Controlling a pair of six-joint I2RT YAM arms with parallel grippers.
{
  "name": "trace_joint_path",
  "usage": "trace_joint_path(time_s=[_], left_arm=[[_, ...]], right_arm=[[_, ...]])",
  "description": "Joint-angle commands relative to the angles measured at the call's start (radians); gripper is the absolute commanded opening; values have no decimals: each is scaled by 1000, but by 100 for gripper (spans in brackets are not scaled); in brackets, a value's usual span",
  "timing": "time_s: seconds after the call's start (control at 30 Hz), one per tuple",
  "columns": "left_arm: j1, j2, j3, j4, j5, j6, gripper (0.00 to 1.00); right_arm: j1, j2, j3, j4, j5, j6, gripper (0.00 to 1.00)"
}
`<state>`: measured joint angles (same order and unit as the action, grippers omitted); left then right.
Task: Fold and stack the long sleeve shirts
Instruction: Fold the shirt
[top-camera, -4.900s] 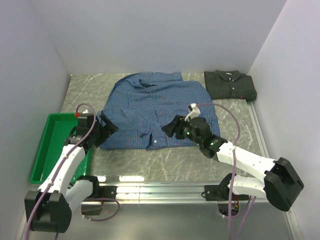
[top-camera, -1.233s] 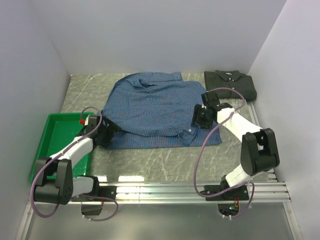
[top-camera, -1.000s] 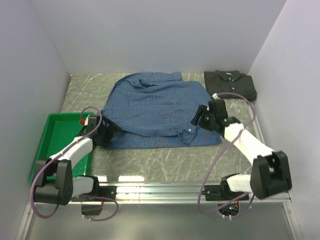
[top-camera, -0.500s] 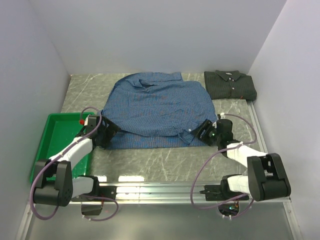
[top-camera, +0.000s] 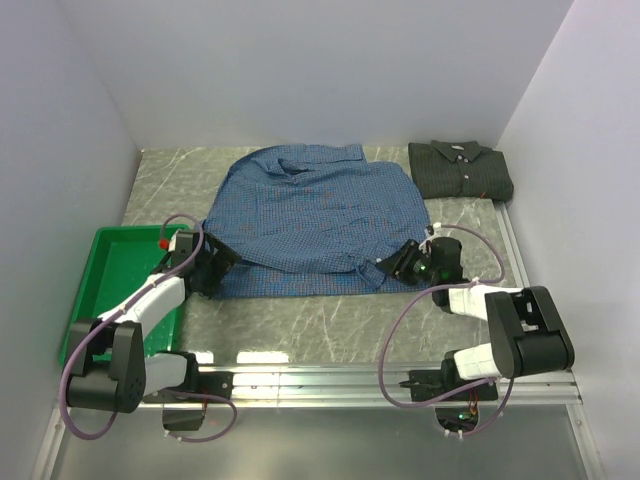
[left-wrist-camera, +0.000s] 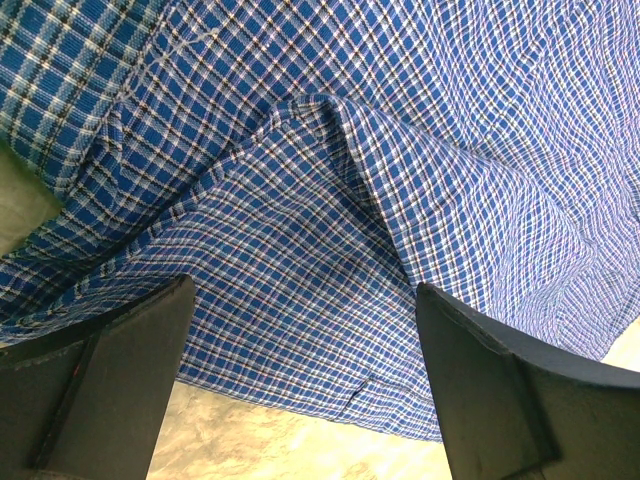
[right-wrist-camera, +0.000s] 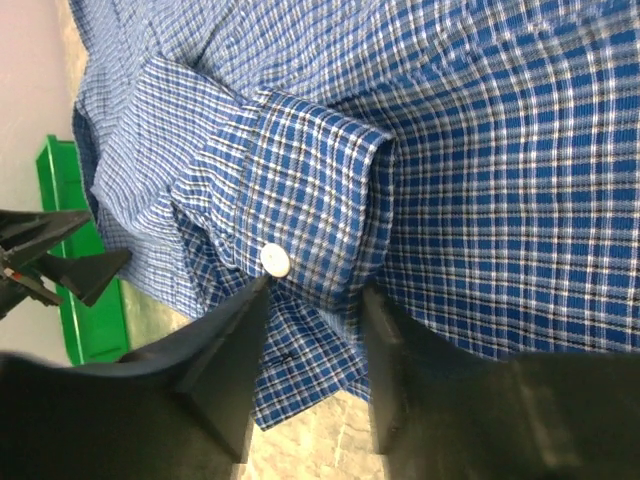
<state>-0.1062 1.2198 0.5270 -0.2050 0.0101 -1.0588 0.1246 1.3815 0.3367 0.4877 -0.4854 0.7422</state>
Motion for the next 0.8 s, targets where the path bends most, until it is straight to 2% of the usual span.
trace_joint_path(time_s=[0.0, 0.07, 0.1, 0.2, 0.33, 0.47, 0.67, 0.77], left_arm=[[-4, -9, -1, 6, 7, 20, 99], [-4, -14, 1, 1, -1, 20, 98], [-4, -14, 2, 0, -2, 20, 98], [-4, -16, 8, -13, -6, 25, 99], [-4, -29, 18, -20, -7, 26, 99], [-4, -42, 21, -28, -7, 28, 98], [-4, -37, 19, -37, -7, 34, 99], [-4, -36, 16, -36, -7, 34, 99]], right_arm=[[-5, 1, 5, 45, -28, -3, 36], [-5, -28, 18, 5, -25, -9, 22], [-5, -44, 30, -23, -15, -21, 11], [-8, -116, 94, -182, 22, -64, 0], [-26, -174, 202, -392, 73, -102, 0], [-39, -121, 335, -633, 103, -141, 0], [-49, -3, 374, -732, 108, -142, 0], [-54, 63, 380, -735, 73, -141, 6]])
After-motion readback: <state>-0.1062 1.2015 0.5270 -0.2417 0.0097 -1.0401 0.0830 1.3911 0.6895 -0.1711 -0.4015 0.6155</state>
